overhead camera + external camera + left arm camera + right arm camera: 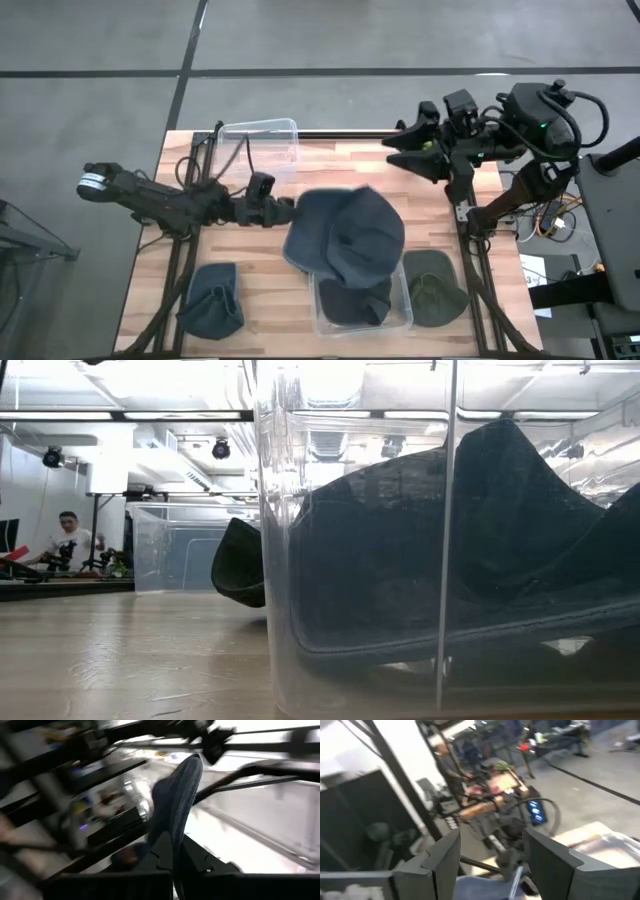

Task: Pick & Place hat
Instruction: Put the top blue cap into the bottom transparent bin

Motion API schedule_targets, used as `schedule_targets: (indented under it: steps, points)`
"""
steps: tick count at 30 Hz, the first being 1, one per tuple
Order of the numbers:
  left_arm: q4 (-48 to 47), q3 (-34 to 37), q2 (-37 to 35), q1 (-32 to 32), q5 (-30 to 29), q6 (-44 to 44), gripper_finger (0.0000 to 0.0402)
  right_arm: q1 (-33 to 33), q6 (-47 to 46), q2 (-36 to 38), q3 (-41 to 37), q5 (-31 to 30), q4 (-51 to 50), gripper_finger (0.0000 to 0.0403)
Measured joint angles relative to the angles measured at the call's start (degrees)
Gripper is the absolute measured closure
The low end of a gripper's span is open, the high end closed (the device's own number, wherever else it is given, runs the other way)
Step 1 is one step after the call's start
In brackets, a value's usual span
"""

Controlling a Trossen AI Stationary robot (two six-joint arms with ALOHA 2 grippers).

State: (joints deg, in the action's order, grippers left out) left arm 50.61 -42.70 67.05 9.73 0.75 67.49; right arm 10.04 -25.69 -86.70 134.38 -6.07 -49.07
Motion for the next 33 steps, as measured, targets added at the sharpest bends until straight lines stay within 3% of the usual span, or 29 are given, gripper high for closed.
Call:
schedule_targets:
  steps: [9,19,27,33]
  points:
    - [-10.65,3.87,-3.46,7.58,-14.38,6.19,0.0395,0.02,3.73,2.43,-0.02,-9.90,-10.42,0.0193]
    - [-28.74,-5.73,1.57,17.86,-32.64,12.15,0.0395,0.07,9.03,3.00,-0.02,-15.95,-18.74,0.0192]
    - [-47.01,-18.53,10.37,22.12,-34.74,14.95,0.0395,0.07,11.43,3.48,-0.02,-16.62,-21.69,0.0193]
    - [-47.63,-24.96,19.00,22.21,-34.03,16.17,0.0395,0.07,11.93,3.72,-0.02,-16.60,-23.65,0.0193]
